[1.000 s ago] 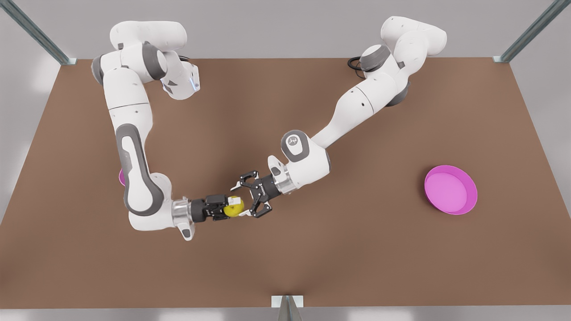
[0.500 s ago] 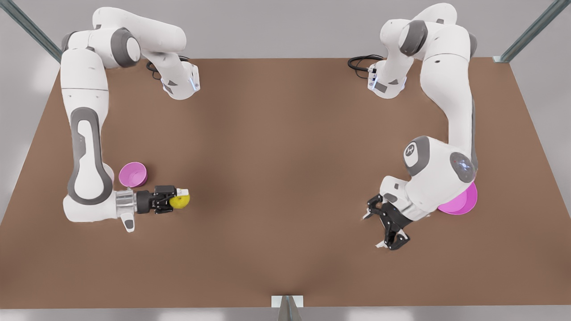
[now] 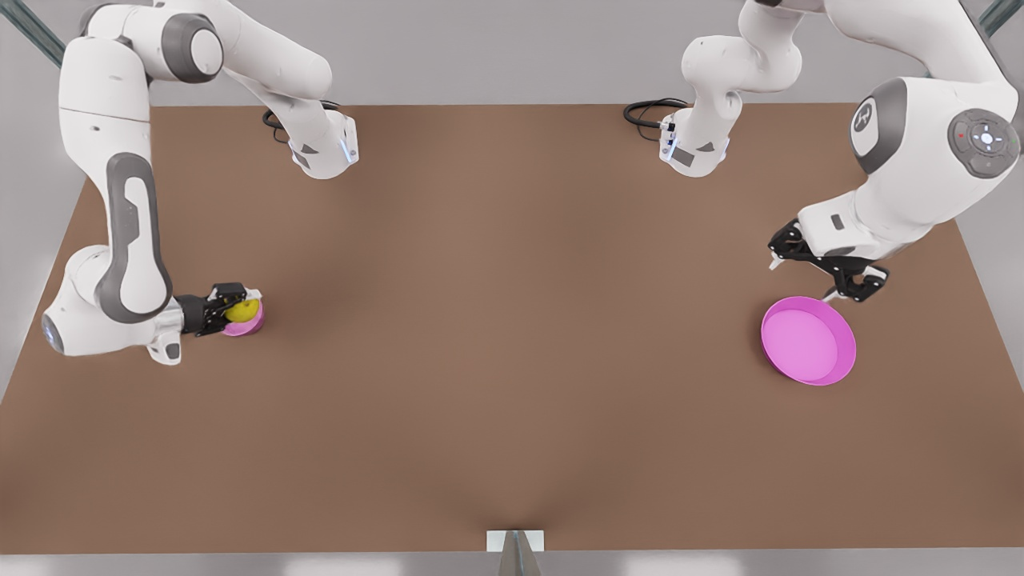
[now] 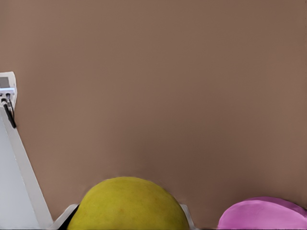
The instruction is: Use the left arm to pick up the apple from the plate, transfer it to the gripper of the right arm, and then use the right arm to place it into the bowl
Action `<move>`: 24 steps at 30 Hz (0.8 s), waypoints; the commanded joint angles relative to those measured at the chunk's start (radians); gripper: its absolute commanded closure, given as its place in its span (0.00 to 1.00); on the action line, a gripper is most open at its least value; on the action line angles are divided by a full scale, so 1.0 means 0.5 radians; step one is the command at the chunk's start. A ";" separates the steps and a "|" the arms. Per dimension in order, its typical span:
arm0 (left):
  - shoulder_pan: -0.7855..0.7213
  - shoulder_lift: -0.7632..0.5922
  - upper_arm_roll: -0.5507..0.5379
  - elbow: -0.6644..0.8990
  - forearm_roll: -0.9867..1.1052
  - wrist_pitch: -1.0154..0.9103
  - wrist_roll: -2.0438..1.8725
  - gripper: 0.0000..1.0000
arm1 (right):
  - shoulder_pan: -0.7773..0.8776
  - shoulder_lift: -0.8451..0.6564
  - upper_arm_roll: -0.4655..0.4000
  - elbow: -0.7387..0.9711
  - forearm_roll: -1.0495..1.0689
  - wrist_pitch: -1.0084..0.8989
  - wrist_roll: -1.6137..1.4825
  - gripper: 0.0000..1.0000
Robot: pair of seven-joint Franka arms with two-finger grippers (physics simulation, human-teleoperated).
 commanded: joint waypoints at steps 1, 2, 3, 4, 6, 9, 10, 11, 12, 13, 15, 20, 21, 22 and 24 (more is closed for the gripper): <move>-0.002 0.002 0.000 0.002 0.007 -0.126 -0.923 0.00 | -0.036 -0.008 0.000 -0.048 -0.203 0.126 -0.436 0.21; -0.002 0.002 0.000 0.002 0.007 -0.126 -0.923 0.00 | -0.037 -0.030 0.000 -0.097 -0.222 0.145 -0.470 0.21; -0.002 0.002 0.000 0.002 0.010 -0.126 -0.929 0.00 | -0.040 -0.057 0.000 -0.159 -0.262 0.221 -0.473 0.21; -0.002 -0.001 0.000 0.002 0.010 -0.126 -0.929 0.00 | -0.061 -0.057 0.000 -0.187 -0.268 0.280 -0.516 0.21; -0.005 -0.001 0.003 0.002 0.013 -0.126 -0.926 0.00 | -0.067 -0.042 0.000 -0.196 -0.308 0.353 -0.516 0.21; 0.002 -0.001 0.000 0.002 0.013 -0.123 -0.923 0.00 | -0.067 -0.014 0.000 -0.196 -0.338 0.436 -0.516 0.21; 0.002 -0.001 0.003 0.002 0.013 -0.120 -0.920 0.00 | -0.083 0.001 0.000 -0.196 -0.345 0.455 -0.519 0.21; 0.002 0.002 0.003 0.002 0.013 -0.117 -0.920 0.00 | -0.095 0.019 0.000 -0.196 -0.388 0.489 -0.559 0.21; 0.005 0.002 0.003 0.002 0.013 -0.117 -0.923 0.00 | -0.107 0.035 0.000 -0.196 -0.391 0.498 -0.562 0.20; 0.005 -0.001 0.003 0.002 0.013 -0.117 -0.923 0.00 | -0.107 0.035 0.000 -0.196 -0.394 0.507 -0.574 0.20; 0.005 -0.001 0.003 0.002 0.013 -0.117 -0.920 0.00 | -0.107 0.041 0.000 -0.205 -0.394 0.510 -0.574 0.07; 0.005 0.002 0.003 0.002 0.016 -0.114 -0.920 0.00 | -0.110 0.038 0.000 -0.205 -0.394 0.510 -0.577 0.00; 0.002 0.002 0.003 0.002 0.013 -0.114 -0.923 0.00 | -0.110 0.032 -0.006 -0.181 -0.394 0.498 -0.589 0.00; 0.002 0.002 0.003 0.002 0.016 -0.114 -0.929 0.00 | -0.110 -0.008 -0.003 -0.101 -0.394 0.482 -0.568 0.00; -0.002 0.030 0.003 0.024 0.022 -0.108 -0.929 0.00 | -0.018 -0.100 0.025 0.175 -0.397 0.302 -0.317 0.00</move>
